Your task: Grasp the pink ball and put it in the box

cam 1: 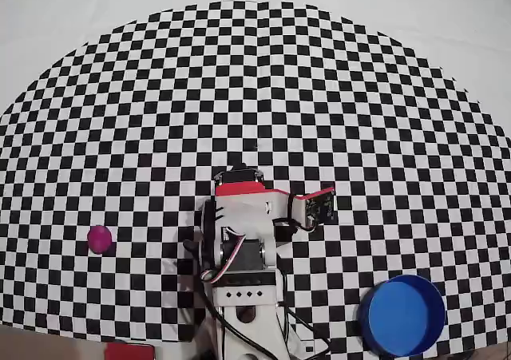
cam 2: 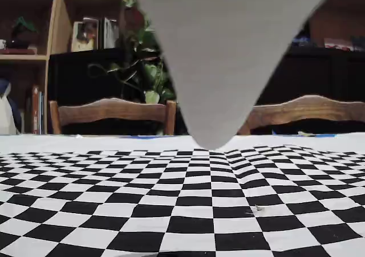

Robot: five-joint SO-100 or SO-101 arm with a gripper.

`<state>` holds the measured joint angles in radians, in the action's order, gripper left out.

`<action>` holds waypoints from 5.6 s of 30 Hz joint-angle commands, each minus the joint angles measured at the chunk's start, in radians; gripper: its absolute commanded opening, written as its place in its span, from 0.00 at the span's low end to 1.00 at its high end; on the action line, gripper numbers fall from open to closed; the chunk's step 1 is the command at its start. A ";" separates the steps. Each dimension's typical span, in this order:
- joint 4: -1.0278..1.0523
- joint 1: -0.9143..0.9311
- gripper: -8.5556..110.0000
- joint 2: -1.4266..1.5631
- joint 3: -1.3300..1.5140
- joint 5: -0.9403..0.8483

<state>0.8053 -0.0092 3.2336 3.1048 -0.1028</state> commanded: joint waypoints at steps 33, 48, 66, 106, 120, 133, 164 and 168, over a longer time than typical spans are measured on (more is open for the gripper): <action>0.003 -0.009 0.07 0.018 0.008 -0.006; 0.003 -0.011 0.08 0.018 0.008 -0.008; -0.258 -0.017 0.24 0.018 0.008 -0.008; -0.509 0.046 0.28 -0.023 0.008 -1.040; -0.548 0.044 0.28 -0.029 0.008 -1.450; -0.546 0.037 0.28 -0.041 0.008 -1.453; -0.601 -0.325 0.28 -0.086 0.008 -1.453; -0.601 -0.380 0.28 -0.086 0.008 -1.453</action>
<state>0.2224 -0.3543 3.1585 3.1048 -1.5493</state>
